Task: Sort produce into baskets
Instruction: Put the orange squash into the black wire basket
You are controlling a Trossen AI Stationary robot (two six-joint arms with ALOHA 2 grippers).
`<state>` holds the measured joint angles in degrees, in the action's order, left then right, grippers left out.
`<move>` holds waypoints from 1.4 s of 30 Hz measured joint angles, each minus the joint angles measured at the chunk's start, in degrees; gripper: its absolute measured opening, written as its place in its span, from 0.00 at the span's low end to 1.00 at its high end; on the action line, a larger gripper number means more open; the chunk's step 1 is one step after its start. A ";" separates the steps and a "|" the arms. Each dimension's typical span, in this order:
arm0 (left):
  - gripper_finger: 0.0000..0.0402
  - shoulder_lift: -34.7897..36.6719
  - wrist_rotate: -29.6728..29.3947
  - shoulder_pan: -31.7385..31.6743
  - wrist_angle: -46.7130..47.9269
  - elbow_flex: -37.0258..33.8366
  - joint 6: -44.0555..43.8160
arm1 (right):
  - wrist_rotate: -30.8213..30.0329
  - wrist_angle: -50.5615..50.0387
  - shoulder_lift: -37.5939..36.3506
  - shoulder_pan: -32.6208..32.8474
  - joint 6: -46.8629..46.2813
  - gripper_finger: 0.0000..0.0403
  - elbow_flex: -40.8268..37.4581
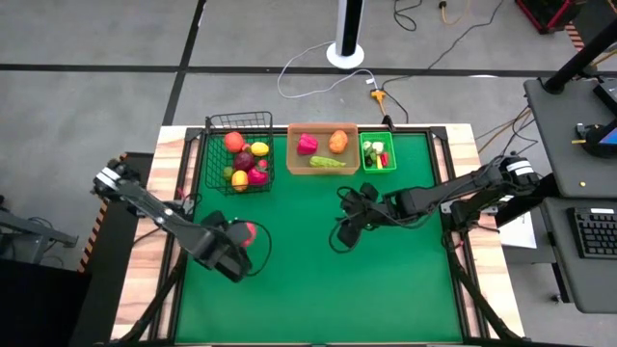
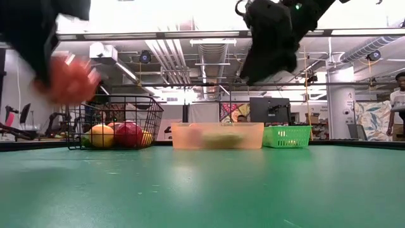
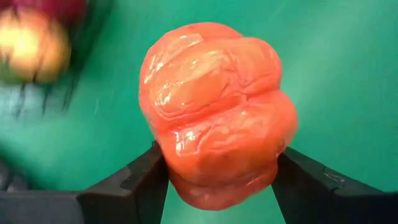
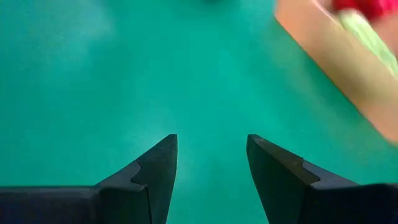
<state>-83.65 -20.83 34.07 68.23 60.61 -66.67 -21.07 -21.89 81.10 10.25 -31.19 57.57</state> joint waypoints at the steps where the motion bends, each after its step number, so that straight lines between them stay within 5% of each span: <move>1: 0.55 1.24 -2.38 0.30 -1.41 1.03 1.76 | 0.01 1.94 0.00 0.44 1.93 0.46 -0.09; 5: 0.55 6.10 -8.60 1.48 -13.80 2.59 13.64 | 0.05 13.20 0.00 2.98 11.92 0.46 -1.09; 11: 0.55 9.79 -9.69 1.52 -39.15 -1.30 36.32 | 0.49 35.26 0.00 7.94 28.33 0.46 -4.47; 16: 0.55 9.54 -9.81 1.50 -46.85 -3.75 43.88 | 0.53 45.29 -0.02 11.24 37.52 0.46 -5.14; 22: 0.55 7.37 -11.76 1.46 -50.97 -4.49 48.92 | 0.79 47.86 -0.02 11.88 37.61 0.49 -4.96; 34: 0.55 4.35 -15.69 1.04 -57.69 -4.56 57.20 | 8.12 49.19 0.26 12.25 34.41 0.80 -4.27; 42: 0.55 2.55 -15.73 -0.22 -63.34 -4.53 62.54 | 7.58 49.02 3.85 11.93 36.72 0.88 -0.34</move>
<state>-81.10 -36.56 33.85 4.89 56.07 -4.14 -13.49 27.13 84.95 22.18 5.53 57.22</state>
